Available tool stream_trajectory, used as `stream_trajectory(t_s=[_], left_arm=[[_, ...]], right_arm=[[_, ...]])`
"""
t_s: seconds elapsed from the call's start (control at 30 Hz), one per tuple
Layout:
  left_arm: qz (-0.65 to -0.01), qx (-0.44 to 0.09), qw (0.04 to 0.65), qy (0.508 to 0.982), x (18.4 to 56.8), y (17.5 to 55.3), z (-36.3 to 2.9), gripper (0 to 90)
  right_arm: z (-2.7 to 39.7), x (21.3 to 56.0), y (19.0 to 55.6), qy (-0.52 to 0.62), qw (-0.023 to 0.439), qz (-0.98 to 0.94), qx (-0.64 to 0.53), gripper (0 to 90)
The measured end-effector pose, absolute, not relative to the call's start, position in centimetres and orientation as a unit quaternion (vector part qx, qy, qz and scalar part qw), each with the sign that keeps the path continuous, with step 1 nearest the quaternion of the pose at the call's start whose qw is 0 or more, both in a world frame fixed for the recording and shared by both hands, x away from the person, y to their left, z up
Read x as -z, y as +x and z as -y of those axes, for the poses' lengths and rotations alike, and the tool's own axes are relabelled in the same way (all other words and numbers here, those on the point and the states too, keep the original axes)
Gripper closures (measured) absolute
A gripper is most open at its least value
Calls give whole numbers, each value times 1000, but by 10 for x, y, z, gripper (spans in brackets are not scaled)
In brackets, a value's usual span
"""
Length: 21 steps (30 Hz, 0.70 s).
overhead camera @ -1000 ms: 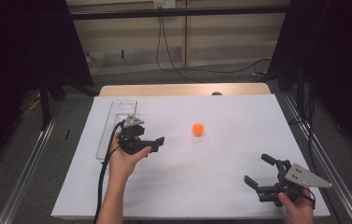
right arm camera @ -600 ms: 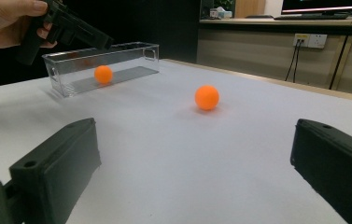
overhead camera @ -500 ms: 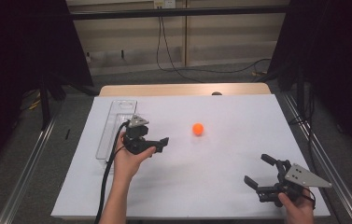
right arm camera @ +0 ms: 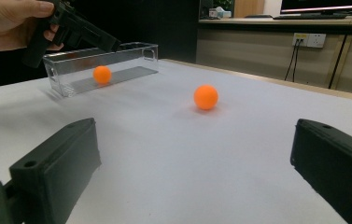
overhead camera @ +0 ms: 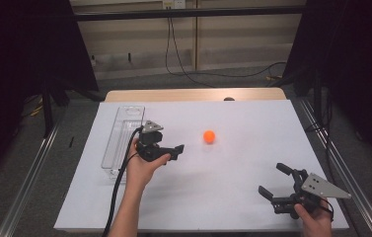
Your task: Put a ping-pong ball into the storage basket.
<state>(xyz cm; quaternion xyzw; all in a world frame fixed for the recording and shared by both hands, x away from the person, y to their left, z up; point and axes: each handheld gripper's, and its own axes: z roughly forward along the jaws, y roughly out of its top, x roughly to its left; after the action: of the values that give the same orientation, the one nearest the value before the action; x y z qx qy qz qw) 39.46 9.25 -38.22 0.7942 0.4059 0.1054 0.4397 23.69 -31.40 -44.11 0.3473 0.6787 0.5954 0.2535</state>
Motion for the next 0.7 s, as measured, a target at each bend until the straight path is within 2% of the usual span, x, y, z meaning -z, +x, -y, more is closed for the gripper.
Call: stream_trajectory(t_s=[0.7], left_arm=[[-402, -103, 445, 793, 385, 400, -80, 103]], right_arm=[[315, 441, 237, 348, 253, -677, -597, 10]])
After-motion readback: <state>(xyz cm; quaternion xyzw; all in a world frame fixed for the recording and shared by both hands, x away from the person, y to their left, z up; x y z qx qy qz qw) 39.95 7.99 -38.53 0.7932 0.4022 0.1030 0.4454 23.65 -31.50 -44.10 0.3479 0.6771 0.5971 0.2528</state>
